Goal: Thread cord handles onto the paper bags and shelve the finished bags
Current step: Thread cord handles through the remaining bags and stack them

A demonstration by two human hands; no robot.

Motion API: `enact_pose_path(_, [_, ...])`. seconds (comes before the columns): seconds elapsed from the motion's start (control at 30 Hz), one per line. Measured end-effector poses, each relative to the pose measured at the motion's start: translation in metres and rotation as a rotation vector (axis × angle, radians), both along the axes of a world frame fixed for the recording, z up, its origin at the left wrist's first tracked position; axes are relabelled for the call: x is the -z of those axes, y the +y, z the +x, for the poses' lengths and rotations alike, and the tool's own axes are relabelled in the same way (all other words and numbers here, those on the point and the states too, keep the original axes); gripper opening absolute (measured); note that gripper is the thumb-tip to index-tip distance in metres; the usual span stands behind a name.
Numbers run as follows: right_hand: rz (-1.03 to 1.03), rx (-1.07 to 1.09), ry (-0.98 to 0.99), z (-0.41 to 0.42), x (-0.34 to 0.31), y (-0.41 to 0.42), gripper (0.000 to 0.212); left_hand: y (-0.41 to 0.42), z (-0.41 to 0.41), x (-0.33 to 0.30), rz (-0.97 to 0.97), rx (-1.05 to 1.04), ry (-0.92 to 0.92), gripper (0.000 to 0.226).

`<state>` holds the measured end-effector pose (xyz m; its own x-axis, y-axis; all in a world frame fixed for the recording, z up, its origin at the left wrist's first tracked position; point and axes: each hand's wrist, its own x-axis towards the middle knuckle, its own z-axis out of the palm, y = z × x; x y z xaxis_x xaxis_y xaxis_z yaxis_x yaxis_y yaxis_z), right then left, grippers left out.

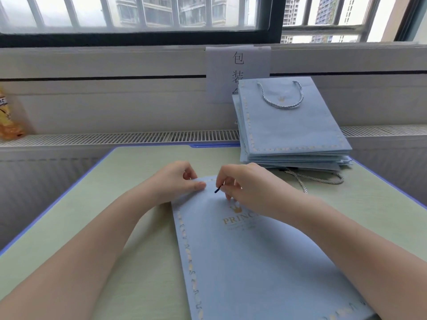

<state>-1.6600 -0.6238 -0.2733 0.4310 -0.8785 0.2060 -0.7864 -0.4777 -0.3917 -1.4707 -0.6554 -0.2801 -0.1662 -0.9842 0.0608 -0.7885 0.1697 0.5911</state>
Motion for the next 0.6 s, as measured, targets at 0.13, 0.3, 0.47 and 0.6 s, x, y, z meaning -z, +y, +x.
enact_pose_path(0.13, [-0.051,0.0,0.009,0.0,-0.001,0.001,0.012,0.004,-0.002,-0.007,0.08,-0.008,0.131,0.027])
enact_pose_path(0.3, [-0.087,0.021,0.074,-0.003,-0.005,0.001,0.013,0.005,0.016,-0.021,0.146,0.029,0.182,0.013])
enact_pose_path(0.47, [-0.158,0.044,0.19,-0.01,-0.014,0.002,0.013,0.008,0.026,-0.026,0.272,0.135,0.253,0.022])
enact_pose_path(0.6, [-0.094,-0.004,0.015,-0.02,-0.041,0.007,0.009,0.005,0.018,-0.022,0.227,0.09,0.167,0.01])
